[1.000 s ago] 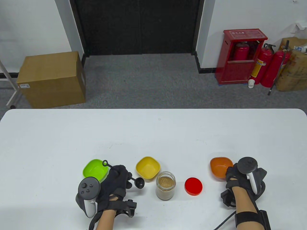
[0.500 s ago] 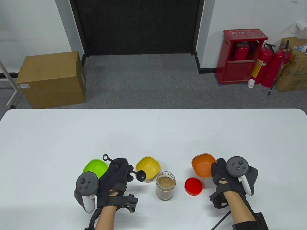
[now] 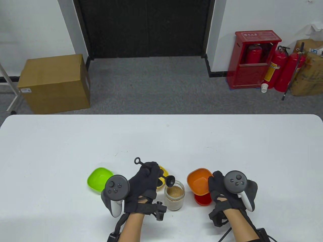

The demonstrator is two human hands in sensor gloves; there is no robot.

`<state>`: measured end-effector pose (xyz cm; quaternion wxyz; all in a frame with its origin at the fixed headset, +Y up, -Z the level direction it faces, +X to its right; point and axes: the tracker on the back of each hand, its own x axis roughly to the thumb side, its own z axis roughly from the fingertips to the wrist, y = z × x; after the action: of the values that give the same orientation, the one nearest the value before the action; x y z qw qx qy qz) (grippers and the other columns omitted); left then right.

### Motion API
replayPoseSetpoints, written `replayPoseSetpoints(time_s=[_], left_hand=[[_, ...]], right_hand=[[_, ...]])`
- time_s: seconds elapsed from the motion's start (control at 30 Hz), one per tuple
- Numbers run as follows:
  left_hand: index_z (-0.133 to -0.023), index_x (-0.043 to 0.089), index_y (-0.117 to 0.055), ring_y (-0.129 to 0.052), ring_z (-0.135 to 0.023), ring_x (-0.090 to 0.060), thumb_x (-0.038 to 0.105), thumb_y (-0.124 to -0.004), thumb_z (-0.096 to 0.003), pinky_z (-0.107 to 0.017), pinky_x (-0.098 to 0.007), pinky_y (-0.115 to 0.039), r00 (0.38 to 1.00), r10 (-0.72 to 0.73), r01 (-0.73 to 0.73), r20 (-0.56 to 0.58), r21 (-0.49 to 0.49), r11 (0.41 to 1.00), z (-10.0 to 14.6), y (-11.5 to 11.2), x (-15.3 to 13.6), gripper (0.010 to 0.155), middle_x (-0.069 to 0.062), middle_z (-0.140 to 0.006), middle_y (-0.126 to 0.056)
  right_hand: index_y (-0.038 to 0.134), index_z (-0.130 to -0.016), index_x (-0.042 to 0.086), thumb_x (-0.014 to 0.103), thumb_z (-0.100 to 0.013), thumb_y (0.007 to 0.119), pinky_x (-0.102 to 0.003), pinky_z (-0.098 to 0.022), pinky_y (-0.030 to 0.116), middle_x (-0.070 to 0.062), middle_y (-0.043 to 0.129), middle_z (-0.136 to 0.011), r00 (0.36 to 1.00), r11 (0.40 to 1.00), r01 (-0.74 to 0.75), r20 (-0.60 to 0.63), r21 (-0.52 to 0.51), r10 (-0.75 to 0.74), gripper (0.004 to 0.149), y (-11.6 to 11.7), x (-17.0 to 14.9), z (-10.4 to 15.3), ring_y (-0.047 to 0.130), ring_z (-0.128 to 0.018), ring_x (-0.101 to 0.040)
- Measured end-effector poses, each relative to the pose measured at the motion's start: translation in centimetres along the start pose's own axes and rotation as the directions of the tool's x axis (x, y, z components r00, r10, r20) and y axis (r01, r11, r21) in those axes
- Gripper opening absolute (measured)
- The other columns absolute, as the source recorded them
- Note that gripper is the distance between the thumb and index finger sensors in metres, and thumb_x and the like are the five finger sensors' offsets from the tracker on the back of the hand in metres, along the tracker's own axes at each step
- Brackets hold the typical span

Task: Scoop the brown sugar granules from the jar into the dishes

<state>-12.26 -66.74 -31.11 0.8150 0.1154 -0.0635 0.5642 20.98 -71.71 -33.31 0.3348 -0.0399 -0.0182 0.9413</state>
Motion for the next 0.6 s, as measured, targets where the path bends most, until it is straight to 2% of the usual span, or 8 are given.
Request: replayPoseSetpoints(time_s=[0.23, 0.5, 0.6], left_hand=[[-0.09, 0.017, -0.08, -0.111, -0.047, -0.024, 0.045, -0.076, -0.0557, -0.035, -0.046, -0.089, 0.998, -0.059, 0.061, 0.036, -0.066, 0.996, 0.9, -1.5, -1.3, 0.045, -0.01, -0.078, -0.101], [-0.093, 0.017, -0.078, -0.11, -0.053, -0.025, 0.04, -0.079, -0.054, -0.039, -0.048, -0.088, 0.983, -0.154, 0.167, 0.099, -0.139, 0.976, 1.5, -2.4, -1.0, 0.045, -0.01, -0.084, -0.099], [-0.093, 0.017, -0.079, -0.109, -0.056, -0.026, 0.041, -0.081, -0.054, -0.043, -0.05, -0.086, 0.964, -0.247, 0.258, 0.102, -0.115, 0.959, 1.8, -2.7, -0.8, 0.046, -0.009, -0.084, -0.099]], right_hand=[[0.073, -0.09, -0.002, 0.03, -0.057, 0.074, -0.055, -0.021, 0.081, -0.019, 0.098, -0.057, 1.0, 1.0, -0.006, 0.006, 0.015, 0.006, 0.046, -0.1, -0.3, 0.2, 0.091, -0.039, -0.041], [0.07, -0.091, -0.002, 0.03, -0.057, 0.073, -0.056, -0.023, 0.08, -0.021, 0.097, -0.06, 0.999, 0.999, -0.036, 0.02, 0.035, 0.036, 0.047, 0.4, -0.2, 0.7, 0.09, -0.041, -0.042], [0.07, -0.092, -0.002, 0.029, -0.057, 0.073, -0.056, -0.023, 0.08, -0.021, 0.097, -0.061, 0.999, 0.998, -0.04, 0.03, 0.038, 0.039, 0.047, 0.5, 0.0, 0.8, 0.09, -0.041, -0.042]])
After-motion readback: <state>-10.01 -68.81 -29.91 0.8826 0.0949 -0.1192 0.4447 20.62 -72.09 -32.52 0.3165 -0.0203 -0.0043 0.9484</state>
